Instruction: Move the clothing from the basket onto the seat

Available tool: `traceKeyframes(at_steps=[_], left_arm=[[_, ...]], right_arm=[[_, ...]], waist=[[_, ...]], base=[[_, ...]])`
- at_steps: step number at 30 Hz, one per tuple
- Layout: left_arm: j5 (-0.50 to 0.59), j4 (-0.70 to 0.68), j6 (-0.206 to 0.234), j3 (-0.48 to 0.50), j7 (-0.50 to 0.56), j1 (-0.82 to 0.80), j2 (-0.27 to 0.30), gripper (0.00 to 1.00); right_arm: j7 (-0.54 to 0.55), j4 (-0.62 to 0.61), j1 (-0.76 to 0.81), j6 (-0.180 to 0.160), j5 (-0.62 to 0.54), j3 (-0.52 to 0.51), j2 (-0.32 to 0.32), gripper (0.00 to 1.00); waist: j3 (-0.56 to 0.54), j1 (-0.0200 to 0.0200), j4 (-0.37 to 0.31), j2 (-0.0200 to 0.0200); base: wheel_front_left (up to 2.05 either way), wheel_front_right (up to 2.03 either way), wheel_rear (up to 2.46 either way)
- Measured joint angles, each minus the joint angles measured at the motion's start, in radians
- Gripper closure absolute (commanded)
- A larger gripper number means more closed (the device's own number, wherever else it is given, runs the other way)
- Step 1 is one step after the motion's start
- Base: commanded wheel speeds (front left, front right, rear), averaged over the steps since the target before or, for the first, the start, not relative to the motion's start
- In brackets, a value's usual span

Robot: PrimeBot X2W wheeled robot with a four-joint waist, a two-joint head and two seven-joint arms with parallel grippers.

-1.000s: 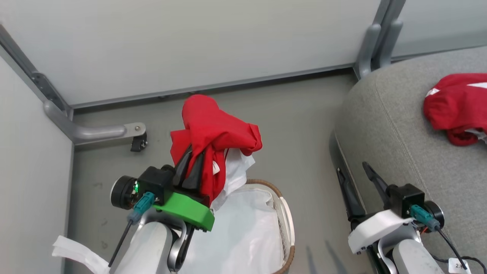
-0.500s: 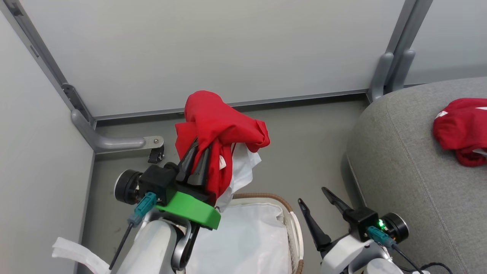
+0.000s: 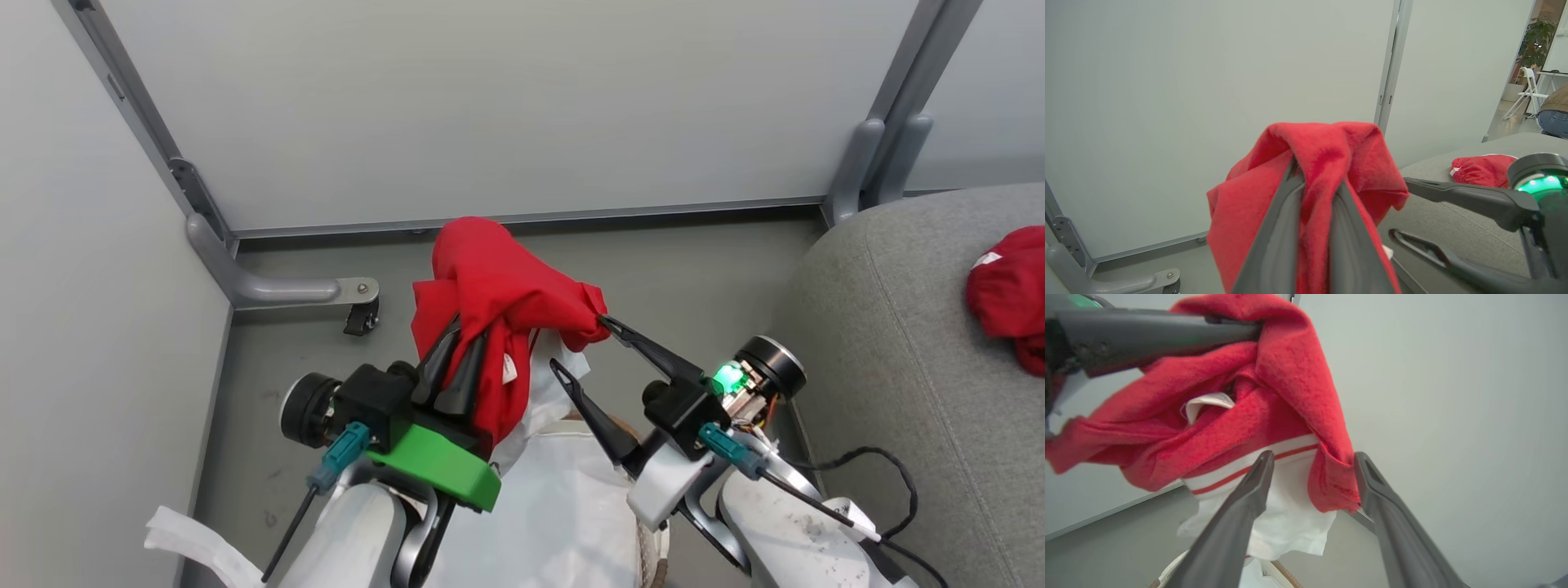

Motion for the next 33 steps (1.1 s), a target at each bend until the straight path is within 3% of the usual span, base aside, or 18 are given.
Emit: traceKeyframes(at_steps=[14,33], left_arm=[[-0.026,-0.005,0.006,-0.107,0.000,-0.011,0.000,1.00],[-0.061,-0.026,0.000,-0.234,0.000,-0.063,0.001,1.00]], right_arm=[[0.000,0.147,-0.050,0.000,-0.032,0.012,0.021,0.00],[0.000,0.212,-0.059,0.000,-0.002,0.013,0.027,0.00]], waist=[[0.002,0.0000,0.064,0.0000],[0.030,0.0000,0.157,0.0000]], base=[[0.00,0.00,0.00],[0.00,0.00,0.00]])
